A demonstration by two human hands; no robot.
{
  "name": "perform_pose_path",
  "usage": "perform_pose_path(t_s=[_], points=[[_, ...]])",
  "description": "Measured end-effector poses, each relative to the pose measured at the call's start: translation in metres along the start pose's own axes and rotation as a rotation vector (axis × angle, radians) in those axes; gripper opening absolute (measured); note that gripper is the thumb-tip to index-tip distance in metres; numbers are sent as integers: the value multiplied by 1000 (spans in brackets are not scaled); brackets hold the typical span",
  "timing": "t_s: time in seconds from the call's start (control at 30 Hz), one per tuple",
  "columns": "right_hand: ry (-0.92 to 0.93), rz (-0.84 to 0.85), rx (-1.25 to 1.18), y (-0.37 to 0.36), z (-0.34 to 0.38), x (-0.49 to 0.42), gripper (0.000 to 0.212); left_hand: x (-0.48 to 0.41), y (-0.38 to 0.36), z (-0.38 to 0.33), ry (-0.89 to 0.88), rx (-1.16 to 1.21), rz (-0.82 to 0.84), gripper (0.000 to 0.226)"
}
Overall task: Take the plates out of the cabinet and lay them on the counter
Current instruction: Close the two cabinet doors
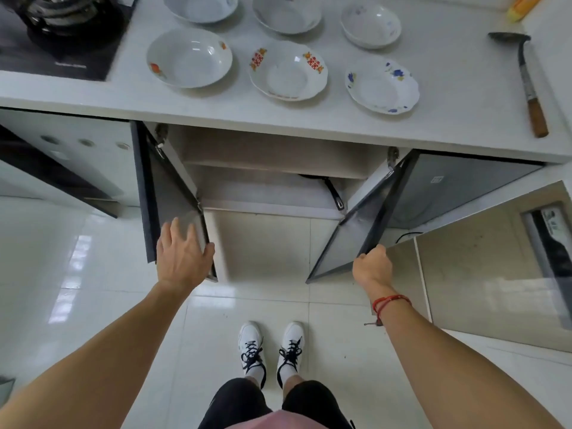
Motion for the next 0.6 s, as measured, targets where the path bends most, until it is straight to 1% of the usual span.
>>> perform_pose_path(t_s=[0.17,0.23,0.33,0.4,0.6], points=[[7,9,-59,-15,24,5,30,3,15,47,156,81,-18,56],[5,6,-78,-20,31,6,29,2,15,66,239,188,-14,55],[8,9,-82,-25,39,7,29,2,11,84,352,359,1,36],[10,12,-86,-27,41,7,30,1,10,87,379,374,9,27],[5,27,-116,-30,42,5,30,-7,8,86,375,379,-13,23]])
Point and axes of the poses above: each hand's wrist, its own x-axis away from the middle knuckle, its own y-axis out of the back of the hand, z = x × y, the point moved 10 cm from there along -x, towards the middle knuckle, and after that the axes turned 3 degrees about -y, right-handed, at the moved point
